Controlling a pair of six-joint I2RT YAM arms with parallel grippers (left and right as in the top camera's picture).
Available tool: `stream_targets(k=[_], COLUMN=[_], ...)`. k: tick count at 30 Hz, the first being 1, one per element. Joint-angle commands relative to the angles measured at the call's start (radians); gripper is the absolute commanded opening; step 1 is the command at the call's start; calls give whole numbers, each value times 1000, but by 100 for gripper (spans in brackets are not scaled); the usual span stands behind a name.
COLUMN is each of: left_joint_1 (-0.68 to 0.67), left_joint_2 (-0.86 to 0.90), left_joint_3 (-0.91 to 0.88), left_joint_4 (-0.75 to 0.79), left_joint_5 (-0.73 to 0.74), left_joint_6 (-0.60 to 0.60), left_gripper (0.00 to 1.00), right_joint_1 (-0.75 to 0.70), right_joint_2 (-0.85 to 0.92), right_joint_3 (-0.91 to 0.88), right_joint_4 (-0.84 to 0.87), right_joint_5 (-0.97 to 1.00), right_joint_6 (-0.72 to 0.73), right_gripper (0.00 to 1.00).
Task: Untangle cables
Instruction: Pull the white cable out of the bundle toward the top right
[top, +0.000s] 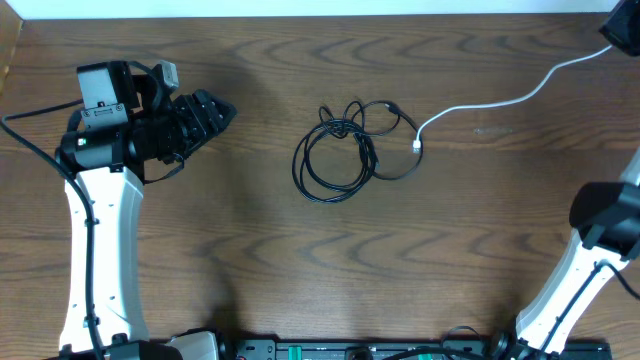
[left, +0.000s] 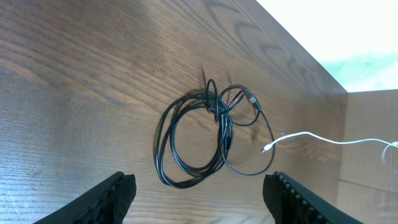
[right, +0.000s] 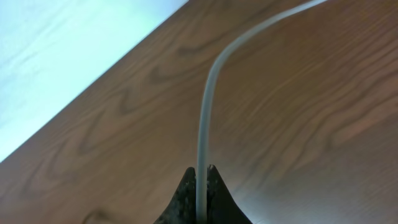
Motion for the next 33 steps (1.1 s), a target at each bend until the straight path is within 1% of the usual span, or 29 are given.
stream_targets(k=[1, 5, 8, 20, 29, 33], left_joint_1=[2, 2, 2, 2, 2, 2], left_joint_2=[0, 0, 0, 0, 0, 0], left_joint_3=[9, 9, 9, 9, 8, 8], left_joint_4=[-6, -6, -6, -6, -6, -6], left_joint_5=[-12, -12, -12, -12, -12, -12], left_joint_6=[25, 24, 25, 25, 24, 24], left_gripper=[71, 71, 71, 71, 71, 71], right_joint_1=[-19, -22, -23, -22, -21, -22], right_joint_2=[53, 90, 97, 97, 97, 100], right_joint_3=[-8, -8, -8, -8, -8, -12], right_joint_4=[54, 158, 213, 230, 254, 283], right_joint_5=[101, 113, 148, 166, 182, 193], right_joint_6=[-48, -117, -121, -128, -171, -218], right_gripper=[1, 1, 1, 1, 1, 1])
